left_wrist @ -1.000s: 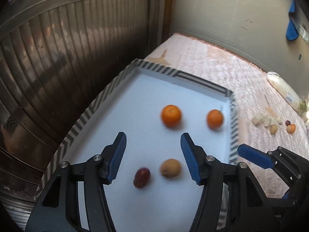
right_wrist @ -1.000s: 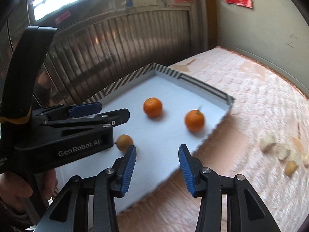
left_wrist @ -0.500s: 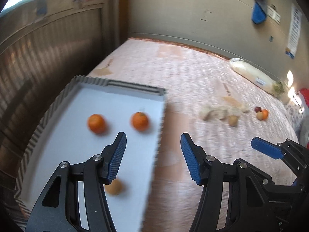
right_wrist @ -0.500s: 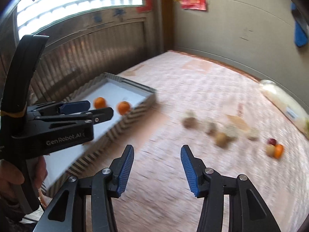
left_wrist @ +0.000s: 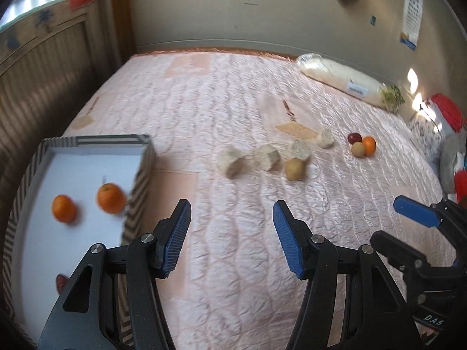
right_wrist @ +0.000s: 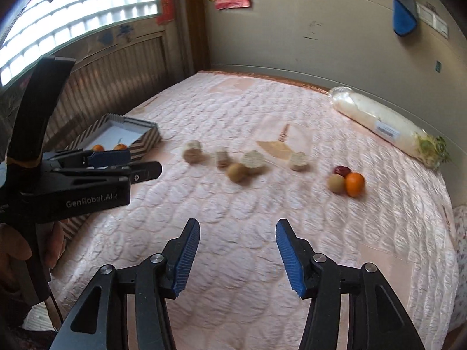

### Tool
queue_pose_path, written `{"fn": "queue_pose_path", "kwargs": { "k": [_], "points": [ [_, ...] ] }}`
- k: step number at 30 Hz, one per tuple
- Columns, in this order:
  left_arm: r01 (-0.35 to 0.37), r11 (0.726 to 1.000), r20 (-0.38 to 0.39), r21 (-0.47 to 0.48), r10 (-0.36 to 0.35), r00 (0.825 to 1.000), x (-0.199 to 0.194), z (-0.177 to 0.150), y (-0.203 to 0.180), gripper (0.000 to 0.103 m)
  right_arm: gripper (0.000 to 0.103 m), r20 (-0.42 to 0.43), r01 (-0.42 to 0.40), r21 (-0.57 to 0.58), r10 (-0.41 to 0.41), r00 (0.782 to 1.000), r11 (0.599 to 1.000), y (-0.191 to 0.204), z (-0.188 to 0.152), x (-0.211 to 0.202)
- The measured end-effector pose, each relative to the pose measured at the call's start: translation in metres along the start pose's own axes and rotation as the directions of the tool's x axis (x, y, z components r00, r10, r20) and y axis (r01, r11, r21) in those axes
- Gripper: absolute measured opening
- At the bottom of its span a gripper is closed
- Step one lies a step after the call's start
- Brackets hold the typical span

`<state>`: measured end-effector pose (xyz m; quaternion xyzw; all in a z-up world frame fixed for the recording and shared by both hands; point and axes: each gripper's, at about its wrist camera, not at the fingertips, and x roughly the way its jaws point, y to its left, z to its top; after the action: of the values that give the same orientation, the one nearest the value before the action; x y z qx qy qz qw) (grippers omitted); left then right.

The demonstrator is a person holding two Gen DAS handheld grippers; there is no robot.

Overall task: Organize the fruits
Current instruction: 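Withdraw both open tools from the tray back toward the bed, then grasp a beige food cube with the left tool while the right tool grasps another brown fruit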

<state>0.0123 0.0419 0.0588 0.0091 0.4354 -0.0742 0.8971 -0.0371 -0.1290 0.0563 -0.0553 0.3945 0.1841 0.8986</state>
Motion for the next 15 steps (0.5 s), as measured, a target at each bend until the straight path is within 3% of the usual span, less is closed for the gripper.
{"fn": "queue_pose_path", "kwargs": {
  "k": [6,15],
  "points": [
    [0.031,0.999,-0.061,0.043,-0.028,0.998,0.026,0.017,-0.008,0.059,0.052,-0.004,-0.016,0.052,0.017,1.0,0.998,-0.018,-0.004,0.002],
    [0.018,0.995,-0.126,0.099,-0.006,0.992,0.06,0.04,0.005,0.059,0.052,0.002,-0.038,0.088,0.038,0.999,0.995,-0.031,0.005,0.024]
  ]
}}
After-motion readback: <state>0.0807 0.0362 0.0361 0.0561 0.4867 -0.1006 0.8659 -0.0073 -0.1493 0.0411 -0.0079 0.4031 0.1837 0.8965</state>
